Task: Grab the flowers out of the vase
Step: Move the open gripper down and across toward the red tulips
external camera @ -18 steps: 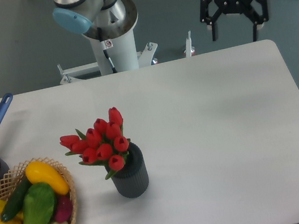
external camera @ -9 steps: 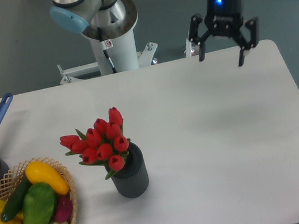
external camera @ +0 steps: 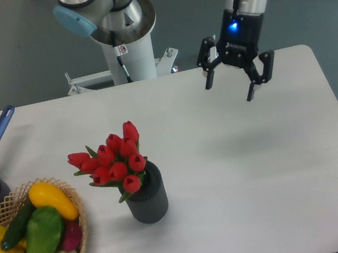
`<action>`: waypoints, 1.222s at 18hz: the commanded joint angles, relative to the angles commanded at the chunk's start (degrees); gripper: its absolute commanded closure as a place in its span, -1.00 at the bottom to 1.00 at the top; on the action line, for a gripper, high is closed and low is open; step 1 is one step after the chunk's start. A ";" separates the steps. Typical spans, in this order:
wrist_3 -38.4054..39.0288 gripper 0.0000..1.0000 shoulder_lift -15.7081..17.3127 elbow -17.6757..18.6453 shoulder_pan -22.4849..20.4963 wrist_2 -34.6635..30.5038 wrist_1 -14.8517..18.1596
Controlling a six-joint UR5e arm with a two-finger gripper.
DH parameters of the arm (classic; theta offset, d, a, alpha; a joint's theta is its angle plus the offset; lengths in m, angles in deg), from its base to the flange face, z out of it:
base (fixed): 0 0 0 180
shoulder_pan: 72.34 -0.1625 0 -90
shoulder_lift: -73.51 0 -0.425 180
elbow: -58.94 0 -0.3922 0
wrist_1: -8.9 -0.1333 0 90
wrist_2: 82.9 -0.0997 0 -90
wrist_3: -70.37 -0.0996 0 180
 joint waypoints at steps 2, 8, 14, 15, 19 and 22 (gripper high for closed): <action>-1.22 -1.00 0.00 0.71 0.96 1.41 0.00; -1.41 -1.00 0.79 1.06 5.89 1.24 0.70; -1.06 -1.00 0.97 2.64 7.64 1.59 0.79; -0.80 -1.00 0.88 2.64 7.82 1.94 0.88; 1.58 -1.00 -0.43 3.87 8.00 7.38 0.70; 2.45 -1.00 -1.75 4.31 8.96 10.46 0.53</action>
